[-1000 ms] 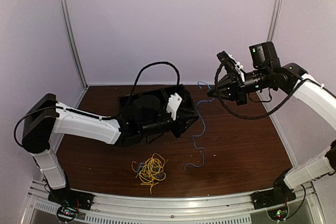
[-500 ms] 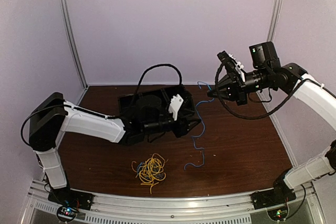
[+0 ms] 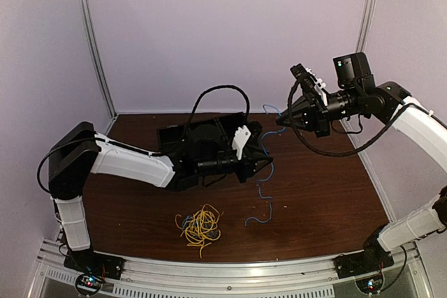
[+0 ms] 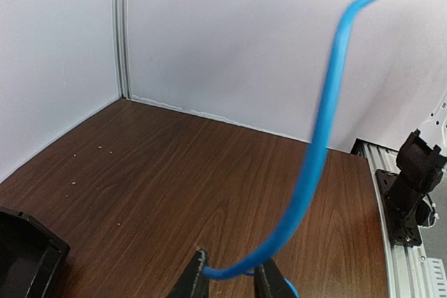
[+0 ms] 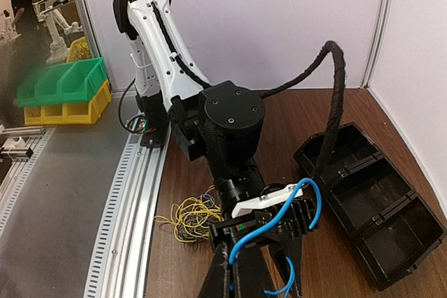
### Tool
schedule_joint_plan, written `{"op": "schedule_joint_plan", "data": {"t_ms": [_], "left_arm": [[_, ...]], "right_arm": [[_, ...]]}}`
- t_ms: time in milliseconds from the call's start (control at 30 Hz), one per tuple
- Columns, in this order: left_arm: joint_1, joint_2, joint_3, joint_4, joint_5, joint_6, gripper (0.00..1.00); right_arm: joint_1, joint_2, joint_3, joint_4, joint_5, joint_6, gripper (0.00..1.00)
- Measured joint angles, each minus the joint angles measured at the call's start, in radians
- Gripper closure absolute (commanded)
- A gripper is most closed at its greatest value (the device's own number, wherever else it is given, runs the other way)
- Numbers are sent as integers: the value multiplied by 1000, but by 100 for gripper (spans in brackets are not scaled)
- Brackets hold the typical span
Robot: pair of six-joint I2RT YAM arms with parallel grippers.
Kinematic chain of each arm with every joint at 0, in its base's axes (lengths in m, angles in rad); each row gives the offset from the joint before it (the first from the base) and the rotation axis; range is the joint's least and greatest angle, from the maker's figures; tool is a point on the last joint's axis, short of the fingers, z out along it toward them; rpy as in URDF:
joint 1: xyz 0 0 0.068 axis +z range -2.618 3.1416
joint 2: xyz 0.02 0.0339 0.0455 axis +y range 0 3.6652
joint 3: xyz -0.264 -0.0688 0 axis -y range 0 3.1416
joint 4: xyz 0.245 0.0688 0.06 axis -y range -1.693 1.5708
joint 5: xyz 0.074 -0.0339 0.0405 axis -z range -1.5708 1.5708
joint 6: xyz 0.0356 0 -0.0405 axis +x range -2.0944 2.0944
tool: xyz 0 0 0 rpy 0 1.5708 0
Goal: Untangle the cables
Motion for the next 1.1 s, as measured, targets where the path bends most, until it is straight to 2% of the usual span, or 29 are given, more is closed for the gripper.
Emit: {"op": "schedule_joint_plan", "data": {"t_ms": [167,233,300,467,567,633,867,1000,1100], "left_arm": [[14,13,0,1,11,-7,90],[21,13,0,1,14,-10,98],[28,12,0,-5,16,-10,100],[62,-25,-26,-51,17,3,100],[95,-66,-27,-115,2,15,100],[123,-101,-23,-165,-18,28,100],[195,-167,111,-386,-96,87,100],[198,-172,283,-548,-163,135,100],[200,-174,352,-616,-194,148,100]], "right_arm": [[0,0,0,0,0,0,100],[0,0,0,0,1,-3,100],[-11,-1,0,-3,6,-19,100],[-97,-37,-89,27,15,-47,78],[-160,-63,-208,48,18,-64,58],[-211,-75,-299,59,4,-87,53],[-403,-119,-543,154,-40,-73,51],[-414,-133,-596,199,14,-76,51],[-414,-132,-597,235,43,-81,51]]}}
